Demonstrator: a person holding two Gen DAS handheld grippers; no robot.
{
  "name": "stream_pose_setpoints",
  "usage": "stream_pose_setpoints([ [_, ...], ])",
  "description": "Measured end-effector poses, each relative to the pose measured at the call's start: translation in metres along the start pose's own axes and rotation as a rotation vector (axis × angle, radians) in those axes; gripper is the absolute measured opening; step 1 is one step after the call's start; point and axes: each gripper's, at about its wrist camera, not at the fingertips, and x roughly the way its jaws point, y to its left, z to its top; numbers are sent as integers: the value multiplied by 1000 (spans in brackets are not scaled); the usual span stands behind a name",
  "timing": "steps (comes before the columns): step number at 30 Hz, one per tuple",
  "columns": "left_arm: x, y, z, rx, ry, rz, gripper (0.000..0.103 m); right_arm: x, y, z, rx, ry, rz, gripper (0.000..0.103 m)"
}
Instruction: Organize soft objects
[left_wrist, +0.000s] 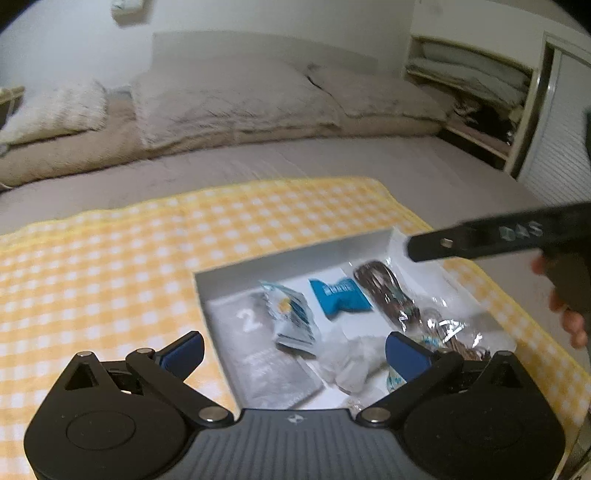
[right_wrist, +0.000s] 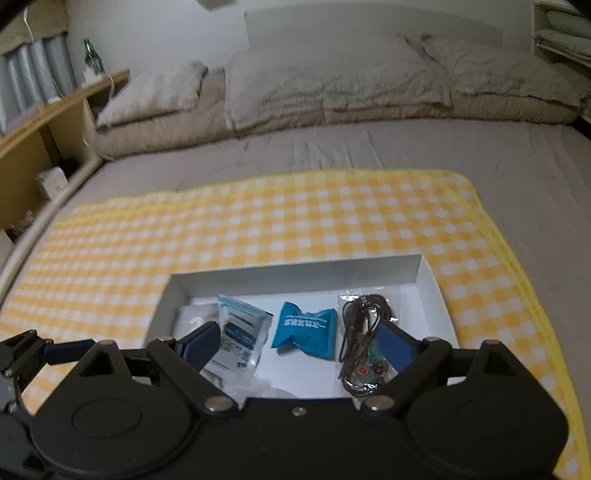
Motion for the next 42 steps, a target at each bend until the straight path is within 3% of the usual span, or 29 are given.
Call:
stream_pose_setpoints([
  [9, -62, -3, 2, -9, -96, 32, 103, -71, 7, -8, -27, -162, 13, 98],
  [14, -97, -13, -10, 2, -147, 16, 103, -102, 12, -27, -29, -193, 26, 98],
  [19, -124, -22, -24, 1, -189, 51, 103, -126, 23, -50, -56, -218, 29, 99],
  [32, -162, -19, -69, -83, -210, 129, 103, -170, 34, -112, -48, -327, -9, 103],
  [42, -179, -24, -89, -86, -254, 220, 103, -178, 41, -141, -87, -346, -52, 103],
])
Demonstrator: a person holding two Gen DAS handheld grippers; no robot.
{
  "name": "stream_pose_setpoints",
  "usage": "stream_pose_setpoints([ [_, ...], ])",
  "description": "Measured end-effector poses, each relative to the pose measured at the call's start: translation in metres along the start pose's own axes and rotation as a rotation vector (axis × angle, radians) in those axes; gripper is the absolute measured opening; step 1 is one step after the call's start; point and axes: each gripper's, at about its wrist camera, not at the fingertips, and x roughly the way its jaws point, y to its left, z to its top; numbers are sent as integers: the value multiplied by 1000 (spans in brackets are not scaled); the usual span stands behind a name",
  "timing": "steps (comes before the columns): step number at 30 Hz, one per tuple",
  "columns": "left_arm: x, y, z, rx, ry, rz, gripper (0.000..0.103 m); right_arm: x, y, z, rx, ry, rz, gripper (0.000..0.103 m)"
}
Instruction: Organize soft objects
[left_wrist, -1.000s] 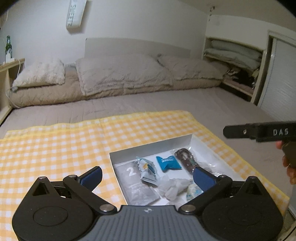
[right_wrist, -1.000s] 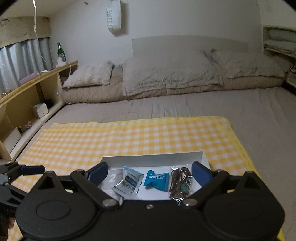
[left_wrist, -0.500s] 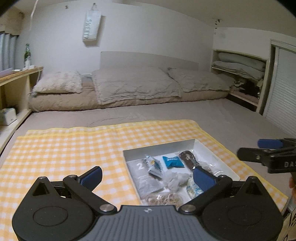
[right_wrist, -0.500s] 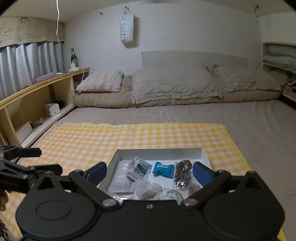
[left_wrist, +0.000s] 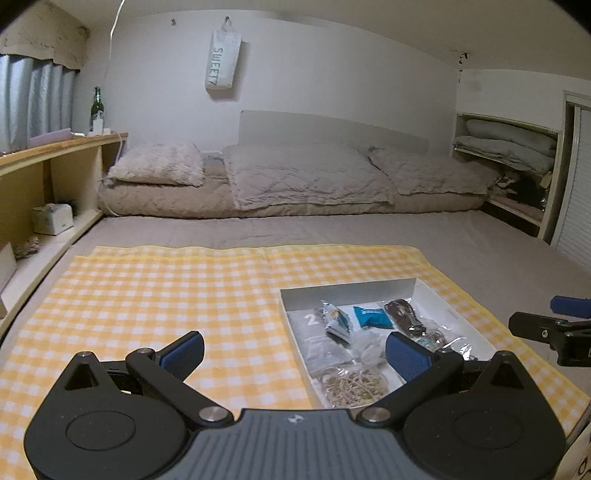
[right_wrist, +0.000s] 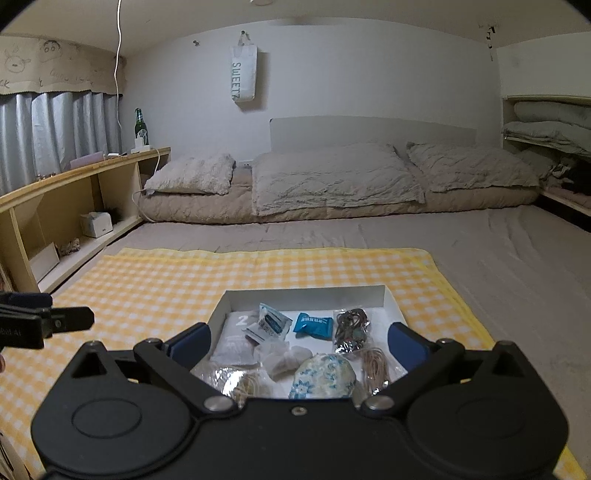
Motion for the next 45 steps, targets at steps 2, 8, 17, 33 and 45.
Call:
stream_pose_setpoints([
  [2, -2, -1, -3, 10, -3, 11, 103, -2, 3, -3, -19, -1, -3, 103],
  [8, -6, -5, -12, 28, 3, 20, 103, -10, 9, -9, -39, -22, -2, 103],
  [17, -8, -5, -17, 21, 5, 23, 103, -12, 16, -10, -81, -28, -2, 103],
  [33, -8, -4, -16, 9, 7, 20, 103, -12, 13, -11, -68, -20, -6, 103],
  [45, -9, -4, -15, 10, 6, 20, 103, -12, 13, -12, -67, -18, -5, 103],
])
